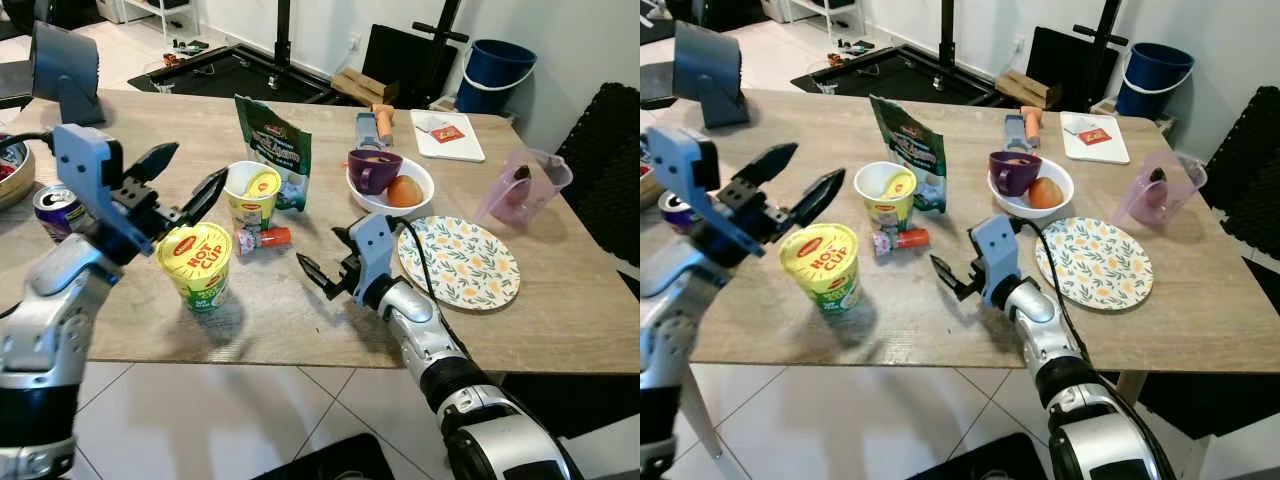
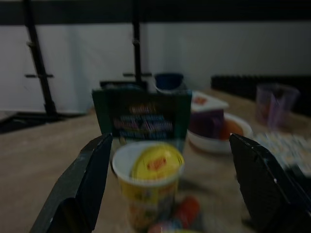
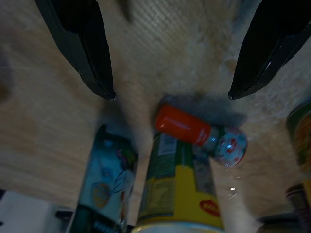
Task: Restocking fridge
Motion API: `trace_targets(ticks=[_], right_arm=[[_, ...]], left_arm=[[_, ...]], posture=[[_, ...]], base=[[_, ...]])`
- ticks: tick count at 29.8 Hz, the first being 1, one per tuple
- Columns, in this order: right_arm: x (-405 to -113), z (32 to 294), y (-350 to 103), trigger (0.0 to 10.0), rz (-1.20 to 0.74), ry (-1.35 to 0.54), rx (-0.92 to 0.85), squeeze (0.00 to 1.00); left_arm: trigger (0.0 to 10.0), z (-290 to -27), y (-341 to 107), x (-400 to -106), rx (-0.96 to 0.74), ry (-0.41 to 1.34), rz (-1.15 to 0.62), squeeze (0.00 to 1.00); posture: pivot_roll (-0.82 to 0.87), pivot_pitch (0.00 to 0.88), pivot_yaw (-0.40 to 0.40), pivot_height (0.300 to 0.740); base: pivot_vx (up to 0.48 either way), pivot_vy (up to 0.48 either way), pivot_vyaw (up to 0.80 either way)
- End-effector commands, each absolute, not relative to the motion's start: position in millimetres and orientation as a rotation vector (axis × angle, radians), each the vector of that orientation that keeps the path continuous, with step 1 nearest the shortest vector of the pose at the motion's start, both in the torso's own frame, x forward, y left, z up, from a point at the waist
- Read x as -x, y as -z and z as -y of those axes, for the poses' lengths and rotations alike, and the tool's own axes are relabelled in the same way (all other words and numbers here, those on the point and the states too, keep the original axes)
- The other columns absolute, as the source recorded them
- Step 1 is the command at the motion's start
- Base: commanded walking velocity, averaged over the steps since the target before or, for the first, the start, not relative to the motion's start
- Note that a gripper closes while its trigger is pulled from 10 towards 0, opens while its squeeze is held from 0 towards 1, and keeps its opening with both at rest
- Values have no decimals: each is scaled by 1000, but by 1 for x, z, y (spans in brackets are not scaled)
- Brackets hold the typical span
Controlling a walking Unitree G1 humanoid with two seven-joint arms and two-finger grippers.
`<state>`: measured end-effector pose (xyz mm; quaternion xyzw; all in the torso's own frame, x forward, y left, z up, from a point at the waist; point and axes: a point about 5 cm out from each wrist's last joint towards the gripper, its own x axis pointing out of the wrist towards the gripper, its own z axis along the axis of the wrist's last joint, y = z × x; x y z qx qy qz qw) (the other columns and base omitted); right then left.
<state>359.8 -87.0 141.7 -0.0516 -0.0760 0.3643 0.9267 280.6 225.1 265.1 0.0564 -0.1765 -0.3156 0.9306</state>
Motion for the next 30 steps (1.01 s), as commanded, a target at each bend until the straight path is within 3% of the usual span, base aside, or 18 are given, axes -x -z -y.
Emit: trace_targets(ticks=[1,6,9,18,26,30], right_arm=[[-357,89,-139,10000,149,-769,96,0],[-352,94,-135,10000,133,-849,94,0],[-348,93,-134,10000,130,-908,79,0],[-333,78,-126,10000,116,-1049,63,0],[-321,65,-121,10000,105,-1133,38,0],[-317,62,-120,10000,101,-1158,34,0]], left_arm=[[10000,-229,-270,-273,-141,677,352,0],[10000,-249,-261,-242,-196,773,222,0],[10000,-266,-259,-231,-255,721,154,0],[10000,-296,-264,-232,-306,484,182,0],[10000,-303,-249,-236,-266,412,155,0],[10000,-302,-232,-231,-254,485,98,0]], posture=[[138,166,-63,740],[138,166,-63,740],[138,166,-63,740],[161,179,-80,740],[158,184,-80,740],[153,190,-81,740]], base=[[0,0,0],[0,0,0],[0,0,0],[0,0,0],[0,0,0],[0,0,0]])
